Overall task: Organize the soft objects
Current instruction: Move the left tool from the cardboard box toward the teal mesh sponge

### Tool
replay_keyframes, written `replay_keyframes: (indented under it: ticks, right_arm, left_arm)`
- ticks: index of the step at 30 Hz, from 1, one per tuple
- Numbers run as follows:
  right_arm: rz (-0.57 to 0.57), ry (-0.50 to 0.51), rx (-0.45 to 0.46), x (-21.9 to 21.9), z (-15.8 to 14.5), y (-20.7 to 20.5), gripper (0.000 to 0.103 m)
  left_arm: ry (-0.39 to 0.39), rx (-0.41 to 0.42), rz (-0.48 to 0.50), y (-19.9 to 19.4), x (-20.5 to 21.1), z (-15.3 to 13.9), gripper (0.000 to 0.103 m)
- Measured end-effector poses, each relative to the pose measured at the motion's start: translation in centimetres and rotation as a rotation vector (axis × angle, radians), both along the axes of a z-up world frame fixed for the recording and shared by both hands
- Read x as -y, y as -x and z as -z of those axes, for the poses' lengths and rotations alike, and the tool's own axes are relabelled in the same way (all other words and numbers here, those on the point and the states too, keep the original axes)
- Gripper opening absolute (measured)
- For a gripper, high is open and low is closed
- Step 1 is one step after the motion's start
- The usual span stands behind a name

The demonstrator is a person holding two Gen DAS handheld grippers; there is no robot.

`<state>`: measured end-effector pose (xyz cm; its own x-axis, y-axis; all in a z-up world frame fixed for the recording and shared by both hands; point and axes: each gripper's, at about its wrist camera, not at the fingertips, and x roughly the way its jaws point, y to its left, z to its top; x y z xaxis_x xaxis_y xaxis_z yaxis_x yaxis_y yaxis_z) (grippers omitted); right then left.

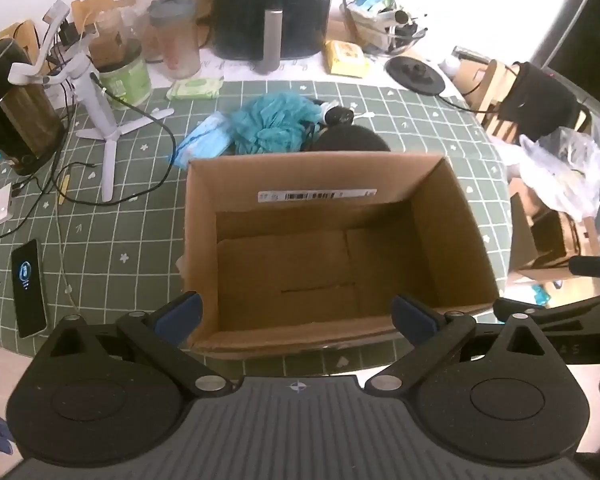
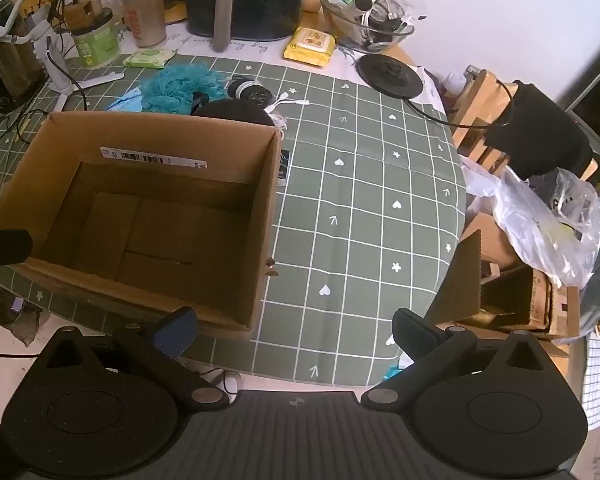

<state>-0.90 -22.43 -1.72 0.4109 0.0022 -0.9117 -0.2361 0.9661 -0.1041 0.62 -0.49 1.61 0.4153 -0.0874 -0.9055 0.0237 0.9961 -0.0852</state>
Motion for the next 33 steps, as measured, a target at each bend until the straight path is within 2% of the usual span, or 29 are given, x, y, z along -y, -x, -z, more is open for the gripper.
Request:
replay_keyframes:
  ticks: [9, 14, 19, 23, 29, 33]
  right_arm:
    - [-0.002, -0.025, -0.009, 0.4, 0.2, -0.1, 0.103]
    - [0.008, -0.075, -0.023, 1.3, 0.6, -0.2, 0.103]
    - [0.021, -0.116, -0.012, 1.7, 0.6, -0.4, 0.103]
    - [0.013, -0.179, -0.029, 2.0, 1.0, -0.8, 0.103]
    - [-0.001, -0.203, 0.07, 2.2, 1.0, -2.0, 0.103]
    - [-0.009, -0.156, 0.132, 2.0, 0.6, -3.5, 0.103]
  left_arm:
    - [0.025, 0.028, -0.029, 0.0, -0.1, -0.3, 0.103]
    - [0.014, 0.026, -0.06, -0.2, -0.2, -0.1, 0.103]
    - [-0.011, 0.042, -0.036, -0.3, 0.1, -0.1, 0.103]
    - [0.015, 0.057, -0.038, -0.5, -0.2, 0.1, 0.103]
    - [0.027, 0.132, -0.066, -1.2, -1.0, -0.3, 0.103]
    - [0.043, 0.161, -0.055, -2.4, -1.6, -0.6, 0.103]
